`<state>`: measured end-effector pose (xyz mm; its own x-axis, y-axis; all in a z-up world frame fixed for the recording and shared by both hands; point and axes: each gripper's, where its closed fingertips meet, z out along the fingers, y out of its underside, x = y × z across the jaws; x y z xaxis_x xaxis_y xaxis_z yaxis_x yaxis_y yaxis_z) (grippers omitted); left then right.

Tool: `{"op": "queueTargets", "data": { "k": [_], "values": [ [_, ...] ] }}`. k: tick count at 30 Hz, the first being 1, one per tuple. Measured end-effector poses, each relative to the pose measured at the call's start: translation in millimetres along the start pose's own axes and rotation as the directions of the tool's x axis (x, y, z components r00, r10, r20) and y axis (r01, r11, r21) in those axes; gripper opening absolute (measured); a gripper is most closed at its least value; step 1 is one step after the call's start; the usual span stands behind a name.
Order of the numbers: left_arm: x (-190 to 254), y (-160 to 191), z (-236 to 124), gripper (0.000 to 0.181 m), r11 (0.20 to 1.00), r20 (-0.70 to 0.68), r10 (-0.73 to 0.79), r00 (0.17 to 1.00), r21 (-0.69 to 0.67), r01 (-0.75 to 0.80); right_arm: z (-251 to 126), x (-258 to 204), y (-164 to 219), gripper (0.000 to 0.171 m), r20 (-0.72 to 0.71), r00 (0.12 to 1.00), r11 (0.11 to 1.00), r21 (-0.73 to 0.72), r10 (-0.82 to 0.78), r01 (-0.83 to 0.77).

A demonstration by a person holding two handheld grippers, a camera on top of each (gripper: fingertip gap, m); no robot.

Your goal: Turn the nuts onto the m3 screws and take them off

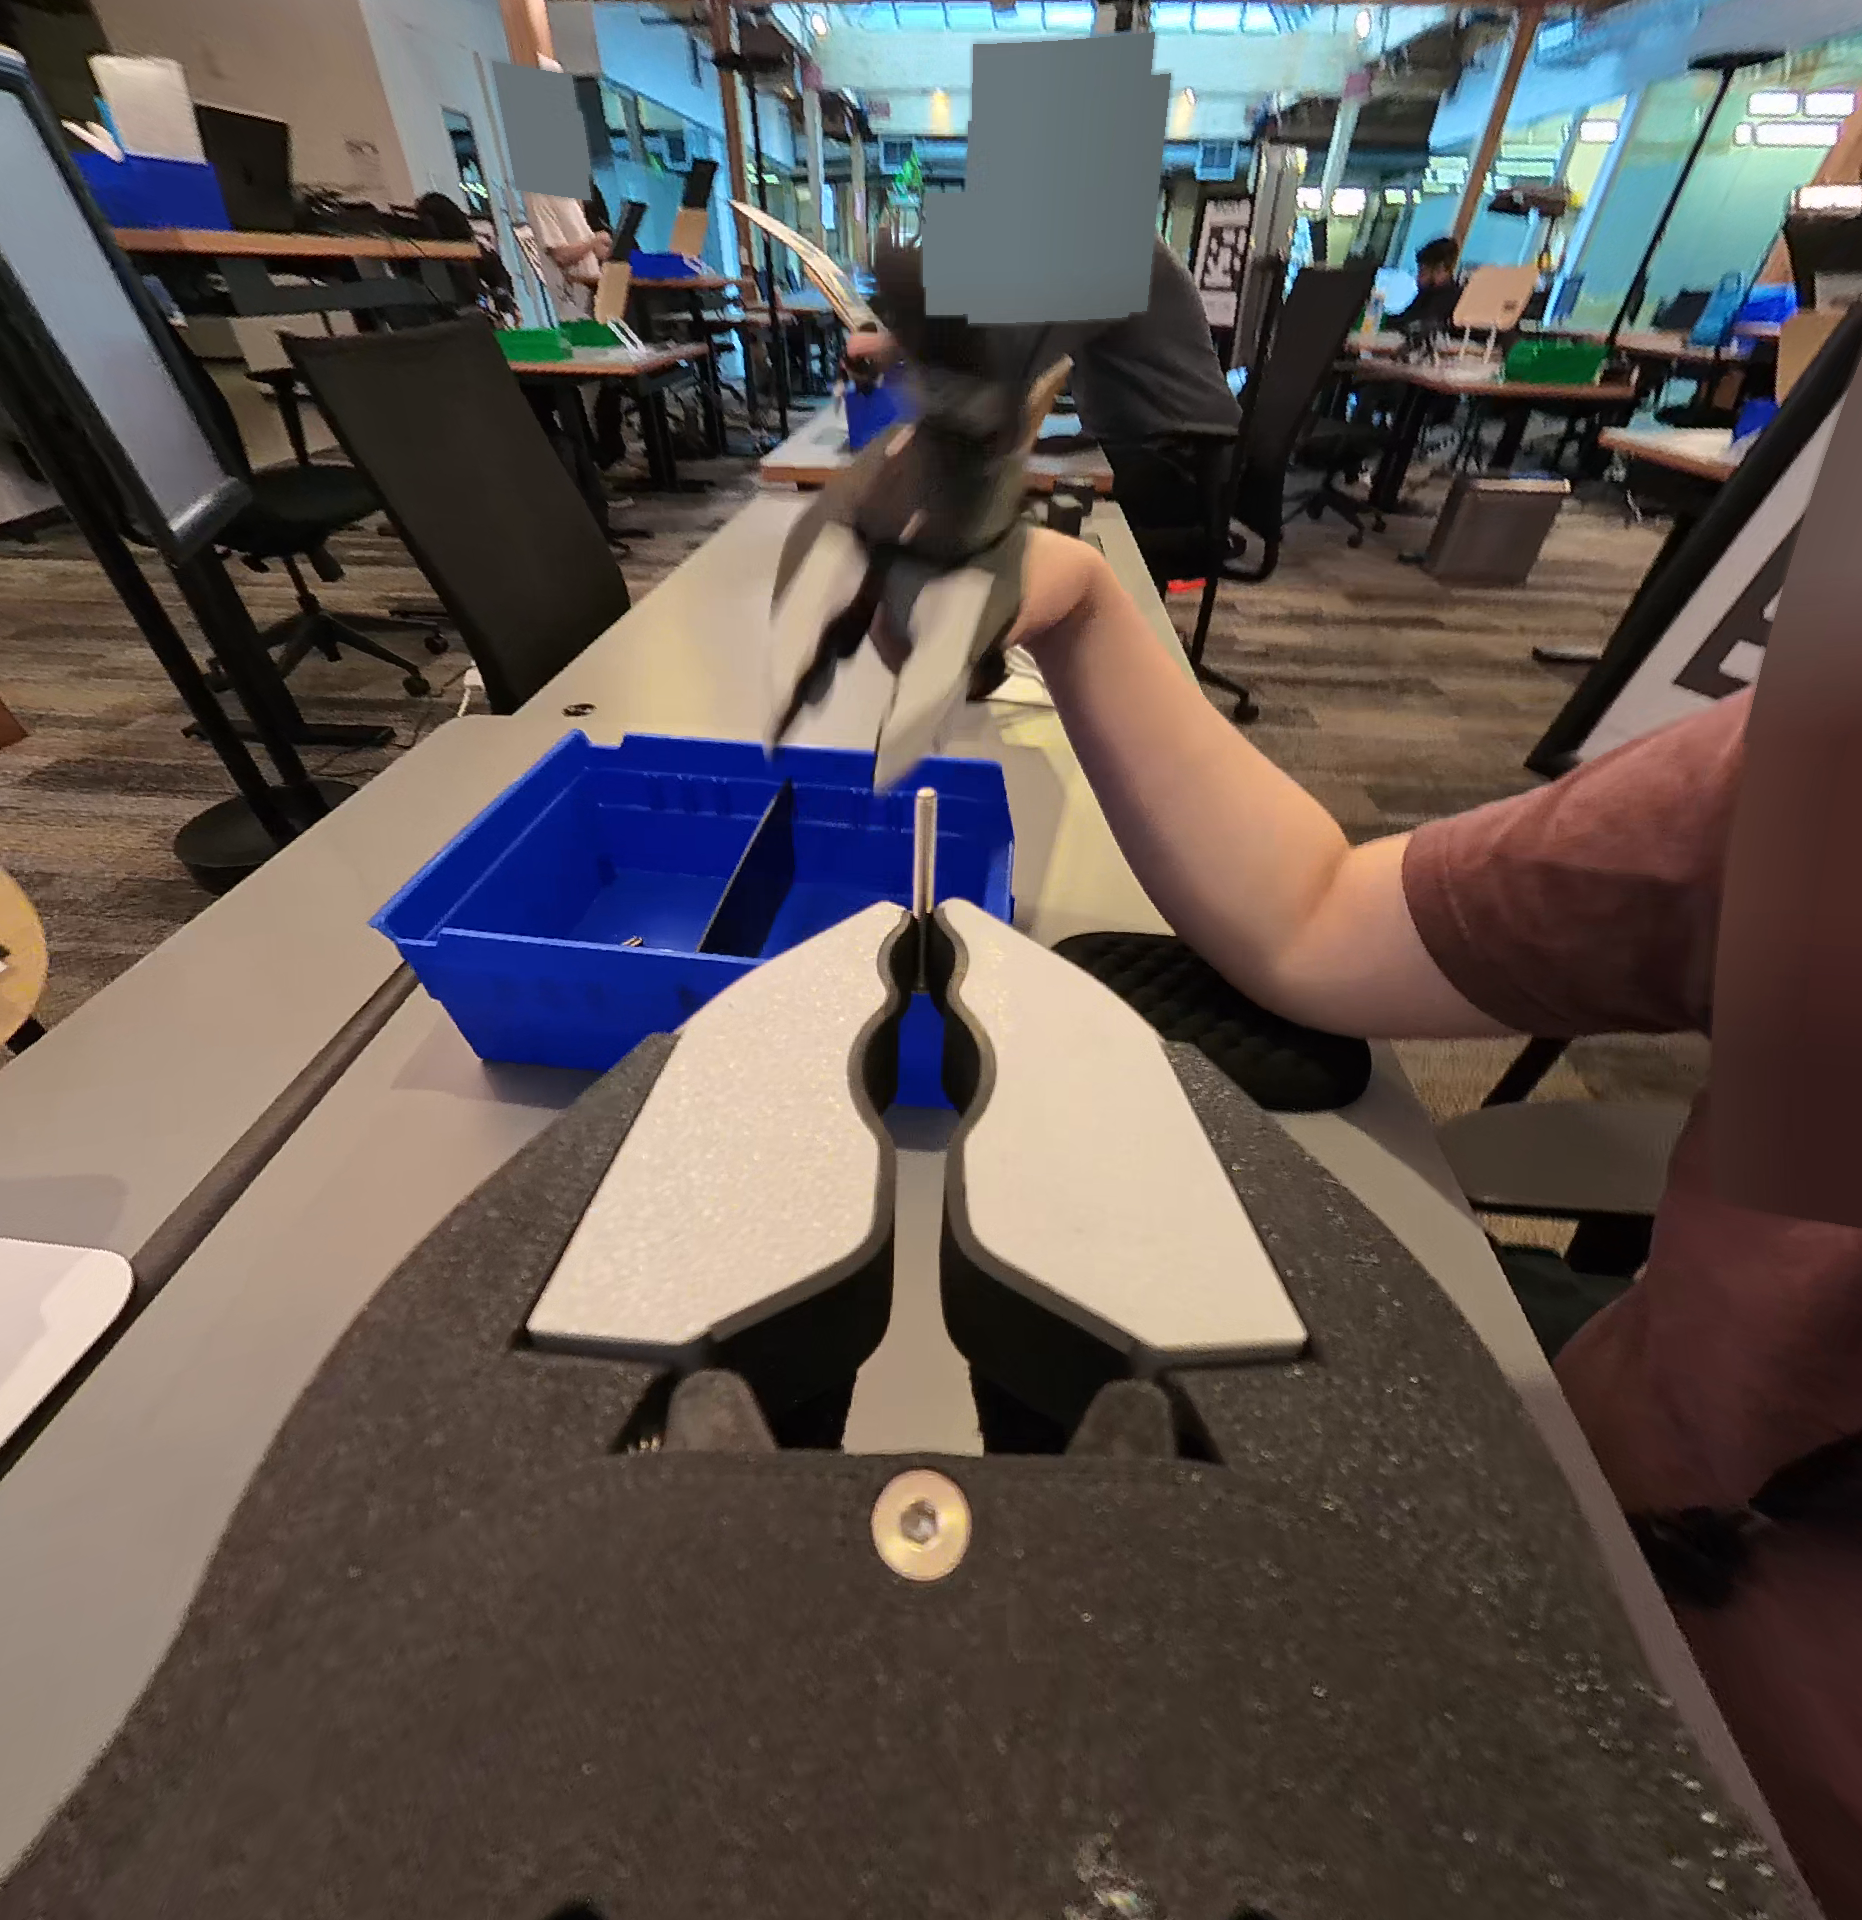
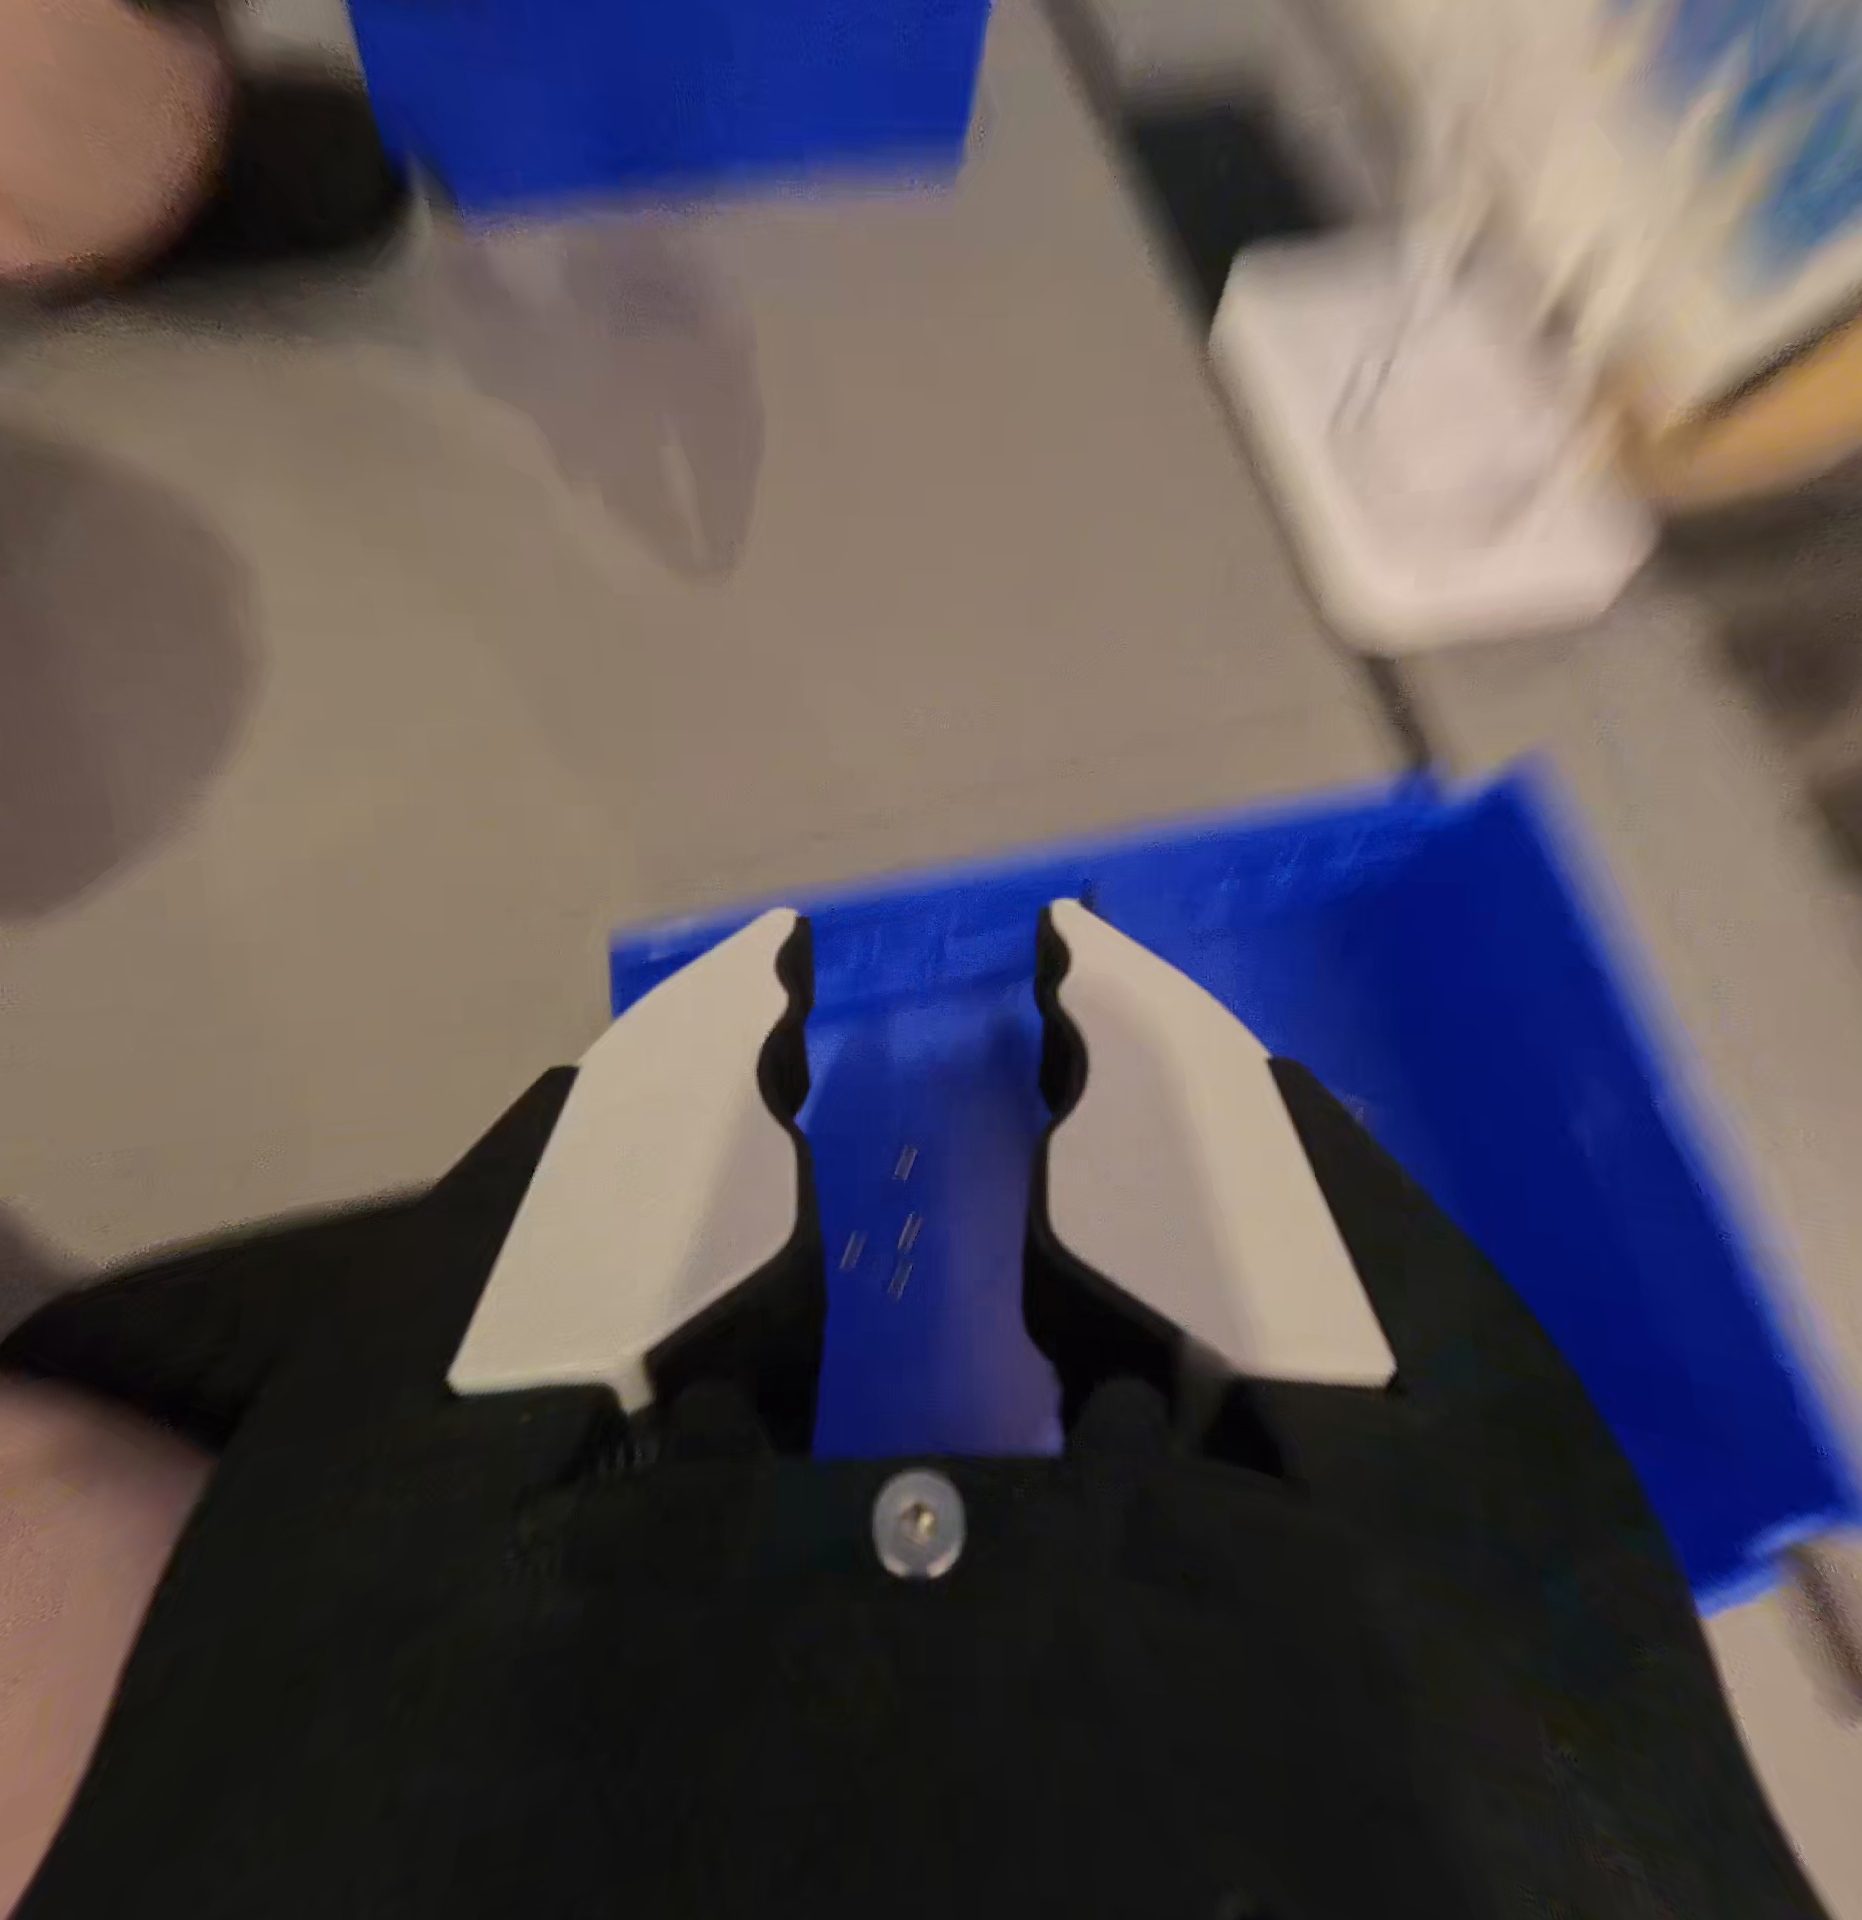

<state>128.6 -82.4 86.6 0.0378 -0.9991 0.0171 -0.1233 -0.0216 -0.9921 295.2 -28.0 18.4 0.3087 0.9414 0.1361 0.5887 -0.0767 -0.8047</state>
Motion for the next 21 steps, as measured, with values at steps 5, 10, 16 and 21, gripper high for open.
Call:
{"op": "queueTargets", "data": {
  "k": [5,10,16,21],
  "values": [
    [-9.8,-1.7,-3.3,0.001,0.998,0.027,-0.047,0.999,0.031,0.046,-37.2,-16.9,-147.6,0.042,-0.056,0.998,0.79,0.611,-0.019,0.049],
    [-14.6,-2.6,-6.2,0.002,0.996,0.033,-0.074,0.997,0.047,0.073,-24.9,-25.9,-196.7,0.012,0.127,0.987,0.507,0.847,0.099,-0.16],
    [-17.4,-1.3,-7.4,0.002,0.996,0.04,-0.082,0.996,0.04,0.08,52.9,-62.2,-195.6,0.022,0.288,0.957,0.694,0.68,0.046,-0.238],
    [-16.0,0.9,-5.6,0.002,0.997,0.032,-0.078,0.996,0.028,0.077,75.4,-72.9,-190.3,0.02,0.339,0.94,0.748,0.611,0.047,-0.258]
  ]
}}
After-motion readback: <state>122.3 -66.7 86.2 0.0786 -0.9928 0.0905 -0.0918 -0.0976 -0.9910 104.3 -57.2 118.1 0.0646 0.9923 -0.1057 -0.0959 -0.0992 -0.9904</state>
